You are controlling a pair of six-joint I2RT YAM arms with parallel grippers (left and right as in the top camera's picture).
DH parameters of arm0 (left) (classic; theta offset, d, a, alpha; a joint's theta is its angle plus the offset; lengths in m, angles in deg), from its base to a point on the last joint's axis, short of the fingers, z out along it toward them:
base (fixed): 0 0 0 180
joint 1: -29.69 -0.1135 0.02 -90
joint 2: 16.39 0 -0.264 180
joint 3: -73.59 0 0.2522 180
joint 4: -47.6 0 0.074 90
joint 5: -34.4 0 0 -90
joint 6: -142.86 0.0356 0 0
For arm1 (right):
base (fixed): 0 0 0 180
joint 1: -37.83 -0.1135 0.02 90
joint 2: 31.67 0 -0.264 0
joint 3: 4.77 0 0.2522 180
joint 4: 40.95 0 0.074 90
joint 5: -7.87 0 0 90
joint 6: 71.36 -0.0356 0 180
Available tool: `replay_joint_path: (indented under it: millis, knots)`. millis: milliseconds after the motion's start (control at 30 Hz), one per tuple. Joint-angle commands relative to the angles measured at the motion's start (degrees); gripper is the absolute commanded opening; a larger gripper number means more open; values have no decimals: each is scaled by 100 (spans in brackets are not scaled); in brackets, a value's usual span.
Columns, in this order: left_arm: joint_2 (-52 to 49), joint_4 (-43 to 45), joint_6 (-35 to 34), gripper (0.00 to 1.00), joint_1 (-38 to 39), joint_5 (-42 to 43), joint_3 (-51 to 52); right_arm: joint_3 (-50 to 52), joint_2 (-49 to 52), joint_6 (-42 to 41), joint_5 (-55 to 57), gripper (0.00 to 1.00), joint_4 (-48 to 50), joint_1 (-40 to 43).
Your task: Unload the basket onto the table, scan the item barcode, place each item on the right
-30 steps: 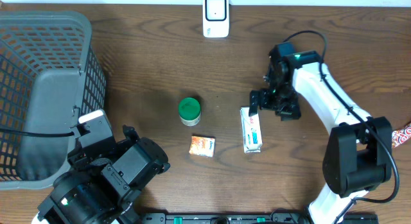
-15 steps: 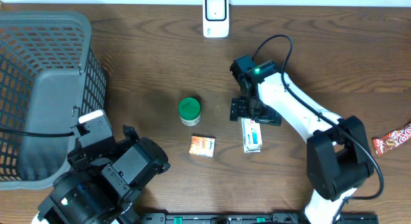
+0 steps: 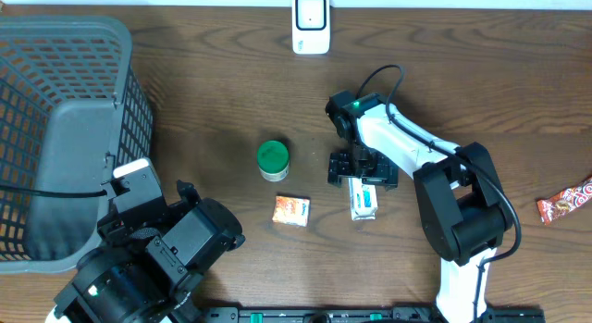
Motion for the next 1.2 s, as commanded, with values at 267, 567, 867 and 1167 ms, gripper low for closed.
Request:
replay_joint_path:
  millis: [267, 567, 867, 1167]
  knots:
    - [0, -24, -70, 85, 2, -55, 4, 107, 365, 1432, -267, 81, 271, 79]
    - [0, -26, -70, 85, 2, -55, 4, 214, 365, 1705, -271, 56, 807, 400]
    - [0, -26, -70, 85, 2, -55, 2, 295, 365, 2057, -717, 38, 1204, 393]
    - [0, -26, -70, 85, 2, -55, 4, 315, 361, 2562, -2208, 31, 1237, 413]
